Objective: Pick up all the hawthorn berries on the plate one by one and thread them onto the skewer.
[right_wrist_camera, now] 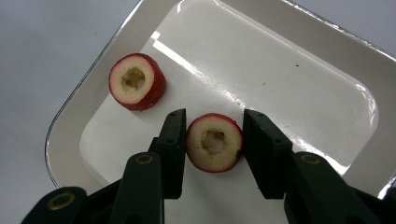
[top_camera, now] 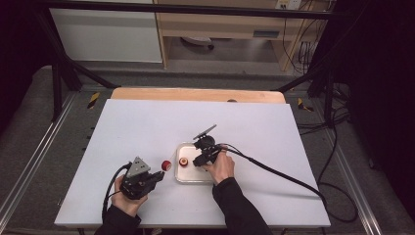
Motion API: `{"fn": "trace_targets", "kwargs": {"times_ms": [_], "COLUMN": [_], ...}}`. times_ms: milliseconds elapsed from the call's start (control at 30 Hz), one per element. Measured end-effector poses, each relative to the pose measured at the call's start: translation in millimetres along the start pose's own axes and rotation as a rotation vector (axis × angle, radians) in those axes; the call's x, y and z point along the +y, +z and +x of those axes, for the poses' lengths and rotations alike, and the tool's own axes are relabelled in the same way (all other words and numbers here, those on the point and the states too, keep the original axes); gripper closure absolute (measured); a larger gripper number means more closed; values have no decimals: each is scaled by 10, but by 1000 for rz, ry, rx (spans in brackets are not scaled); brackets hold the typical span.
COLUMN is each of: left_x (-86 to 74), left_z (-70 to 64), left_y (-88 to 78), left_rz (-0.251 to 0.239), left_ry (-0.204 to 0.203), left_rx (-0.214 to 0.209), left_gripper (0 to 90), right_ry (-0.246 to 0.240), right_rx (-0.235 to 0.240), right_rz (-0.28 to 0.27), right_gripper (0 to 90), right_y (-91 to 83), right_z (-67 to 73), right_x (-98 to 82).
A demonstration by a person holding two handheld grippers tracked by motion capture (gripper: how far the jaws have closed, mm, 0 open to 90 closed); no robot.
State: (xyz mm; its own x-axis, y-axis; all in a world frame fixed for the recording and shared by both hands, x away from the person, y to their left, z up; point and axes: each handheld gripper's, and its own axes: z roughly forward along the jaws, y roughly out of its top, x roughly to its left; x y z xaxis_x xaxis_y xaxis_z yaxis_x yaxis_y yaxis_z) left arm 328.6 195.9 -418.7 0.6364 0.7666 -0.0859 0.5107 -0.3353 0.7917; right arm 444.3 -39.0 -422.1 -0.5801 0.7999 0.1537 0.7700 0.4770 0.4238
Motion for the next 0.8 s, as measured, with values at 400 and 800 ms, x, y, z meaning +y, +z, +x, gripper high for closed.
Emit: {"fn": "trace_targets", "kwargs": {"times_ms": [400,800], "left_x": [3,19], "left_z": [-22,-115], "left_y": [-21,-23], "left_rz": [-17,-37], "left_ry": [-2,9], "left_rx": [-5,-19], "left_gripper": [886,886], "right_ry": [15,40], "right_rx": [62,152], "right_rz": [-135,-407], "right_gripper": [619,620], "right_y": [-281,-603], "right_z": [-30,-144], "right_x": [18,-98]}}
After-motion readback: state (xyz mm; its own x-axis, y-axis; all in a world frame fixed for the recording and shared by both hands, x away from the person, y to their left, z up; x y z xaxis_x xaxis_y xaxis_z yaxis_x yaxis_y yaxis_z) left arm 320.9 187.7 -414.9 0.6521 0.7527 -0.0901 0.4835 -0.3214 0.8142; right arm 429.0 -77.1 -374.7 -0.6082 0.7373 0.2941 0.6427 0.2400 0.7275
